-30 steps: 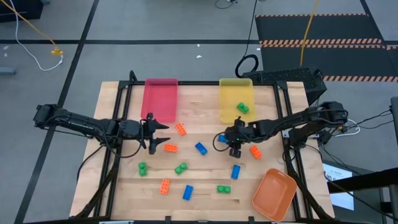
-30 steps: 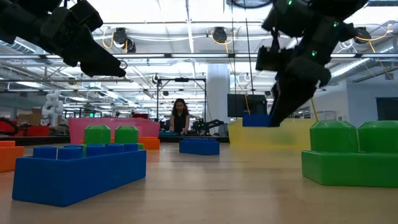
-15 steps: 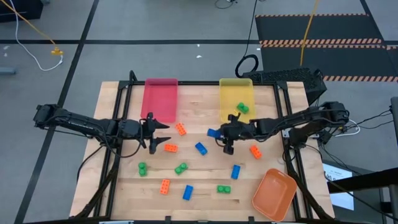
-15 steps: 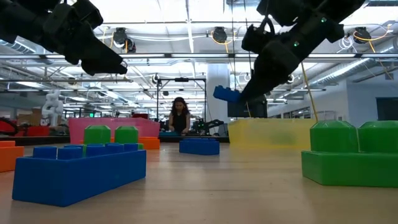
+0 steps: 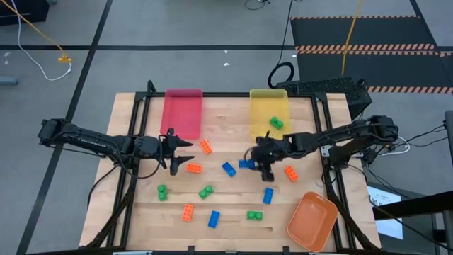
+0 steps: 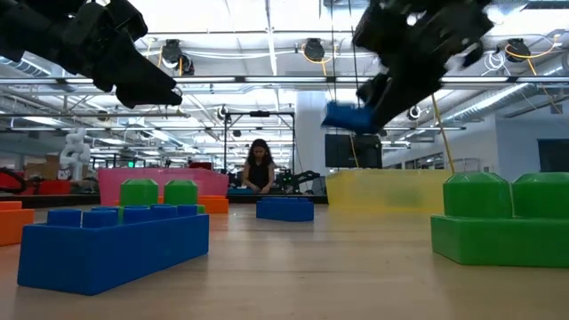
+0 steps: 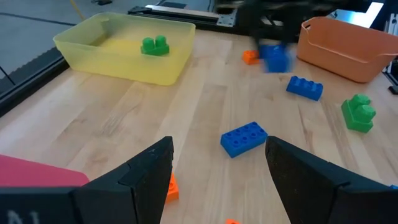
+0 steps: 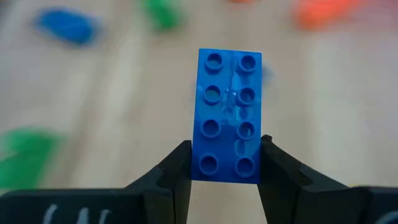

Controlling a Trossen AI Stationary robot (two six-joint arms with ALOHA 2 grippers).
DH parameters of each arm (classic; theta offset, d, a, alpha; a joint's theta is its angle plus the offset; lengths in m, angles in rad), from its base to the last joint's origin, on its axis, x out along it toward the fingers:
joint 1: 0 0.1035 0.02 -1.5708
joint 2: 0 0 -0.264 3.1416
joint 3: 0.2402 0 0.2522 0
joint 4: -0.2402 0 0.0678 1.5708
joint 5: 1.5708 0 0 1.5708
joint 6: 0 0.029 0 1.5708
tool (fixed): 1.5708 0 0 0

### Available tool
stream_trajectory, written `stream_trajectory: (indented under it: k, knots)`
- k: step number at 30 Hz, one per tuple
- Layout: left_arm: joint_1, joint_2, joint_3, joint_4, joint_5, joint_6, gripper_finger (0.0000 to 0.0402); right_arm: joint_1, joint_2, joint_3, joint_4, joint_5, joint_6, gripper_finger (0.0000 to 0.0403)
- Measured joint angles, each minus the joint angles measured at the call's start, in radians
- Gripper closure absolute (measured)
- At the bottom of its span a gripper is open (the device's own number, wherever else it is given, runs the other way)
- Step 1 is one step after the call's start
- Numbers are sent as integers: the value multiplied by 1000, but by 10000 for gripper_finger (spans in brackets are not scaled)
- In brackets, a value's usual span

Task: Sort & place blocks by color
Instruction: Put the top right blue game piece into the orange bin

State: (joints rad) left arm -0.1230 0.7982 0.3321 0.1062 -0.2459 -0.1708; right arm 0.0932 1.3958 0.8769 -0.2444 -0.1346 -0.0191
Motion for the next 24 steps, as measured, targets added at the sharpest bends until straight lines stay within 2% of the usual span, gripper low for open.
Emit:
stream_trajectory:
  k: [2, 7, 15, 24]
  knots:
    - [0, 0, 0, 0, 0, 3, 147, 44, -32, 3, -28, -53, -34, 280]
    - [-1, 0, 0, -6, 0, -6, 147, 130, -134, 4, -153, -60, 31, 280]
    - [-4, 0, 0, -10, 0, -14, 147, 281, -267, 4, -361, -53, 361, 280]
    - [-3, 0, 0, -13, 0, -21, 147, 510, -288, 4, -494, -130, 792, 280]
